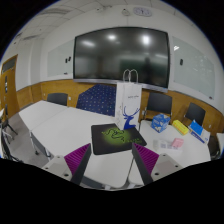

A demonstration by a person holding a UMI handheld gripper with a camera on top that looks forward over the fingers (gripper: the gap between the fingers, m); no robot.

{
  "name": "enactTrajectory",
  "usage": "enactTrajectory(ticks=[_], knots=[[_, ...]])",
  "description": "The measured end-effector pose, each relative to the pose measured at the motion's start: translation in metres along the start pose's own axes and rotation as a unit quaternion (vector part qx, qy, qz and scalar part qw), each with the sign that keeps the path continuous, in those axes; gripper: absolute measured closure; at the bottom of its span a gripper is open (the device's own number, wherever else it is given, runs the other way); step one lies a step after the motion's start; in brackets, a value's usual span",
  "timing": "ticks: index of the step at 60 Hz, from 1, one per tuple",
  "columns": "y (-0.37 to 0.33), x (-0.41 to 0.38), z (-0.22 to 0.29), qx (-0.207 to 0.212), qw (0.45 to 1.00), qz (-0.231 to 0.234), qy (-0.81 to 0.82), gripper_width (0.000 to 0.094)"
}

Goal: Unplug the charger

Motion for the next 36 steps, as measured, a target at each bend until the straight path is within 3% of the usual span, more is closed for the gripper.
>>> enactTrajectory(ticks=[18,36], knots=[[0.013,0.074,0.008,0.034,0.997,-0.061,0.039,0.008],[0.02,0.202,-0.005,0.051,0.983,-0.162,0.063,0.0082]])
Point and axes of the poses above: the point between the fingertips, and its own axes, seen from behind it with the camera up: x to the right, z up, y forward, the way the camera looks, the point moved 4 cm from there along -y, backward, against the way the camera looks, and after that the axes turned 13 degrees about y, right-handed, at the moved point
